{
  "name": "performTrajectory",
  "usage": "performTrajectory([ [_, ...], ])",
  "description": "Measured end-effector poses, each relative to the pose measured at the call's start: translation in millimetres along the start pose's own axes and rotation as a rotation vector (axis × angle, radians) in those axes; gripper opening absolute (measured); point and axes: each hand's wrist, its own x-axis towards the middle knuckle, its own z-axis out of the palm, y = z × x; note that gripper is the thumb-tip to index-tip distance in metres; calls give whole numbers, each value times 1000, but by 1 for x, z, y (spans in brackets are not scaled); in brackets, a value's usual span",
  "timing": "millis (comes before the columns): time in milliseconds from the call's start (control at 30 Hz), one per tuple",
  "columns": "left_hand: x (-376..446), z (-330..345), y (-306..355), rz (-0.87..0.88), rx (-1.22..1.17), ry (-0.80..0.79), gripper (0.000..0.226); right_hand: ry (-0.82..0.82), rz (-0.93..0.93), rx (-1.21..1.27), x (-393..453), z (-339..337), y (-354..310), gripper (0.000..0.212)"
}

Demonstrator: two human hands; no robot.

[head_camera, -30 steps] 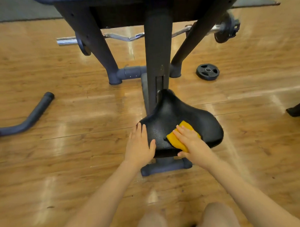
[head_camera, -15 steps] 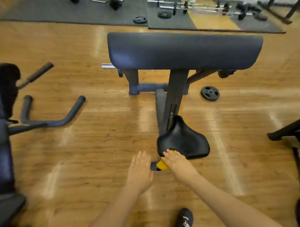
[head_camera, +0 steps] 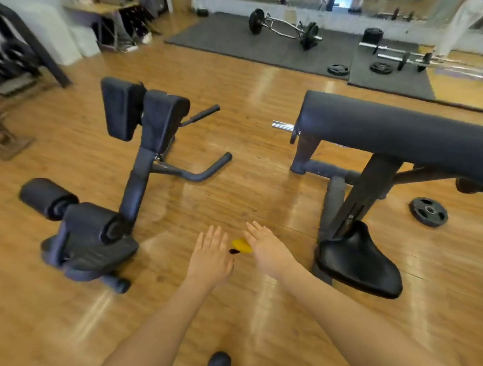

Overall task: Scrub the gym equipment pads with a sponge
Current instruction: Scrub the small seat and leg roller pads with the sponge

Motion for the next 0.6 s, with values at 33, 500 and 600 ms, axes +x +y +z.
performTrajectory([
  [33,-6,-3,-11,-29,-1,16,65,1,-11,11,6,-2,-8,61],
  [500,22,-20,-224,-246,-27,92,64,72,-184,-42,214,-49,-126,65],
  [600,66,-26,-281,-223,-42,107,63,51,-149,-32,277,-58,-141,58],
])
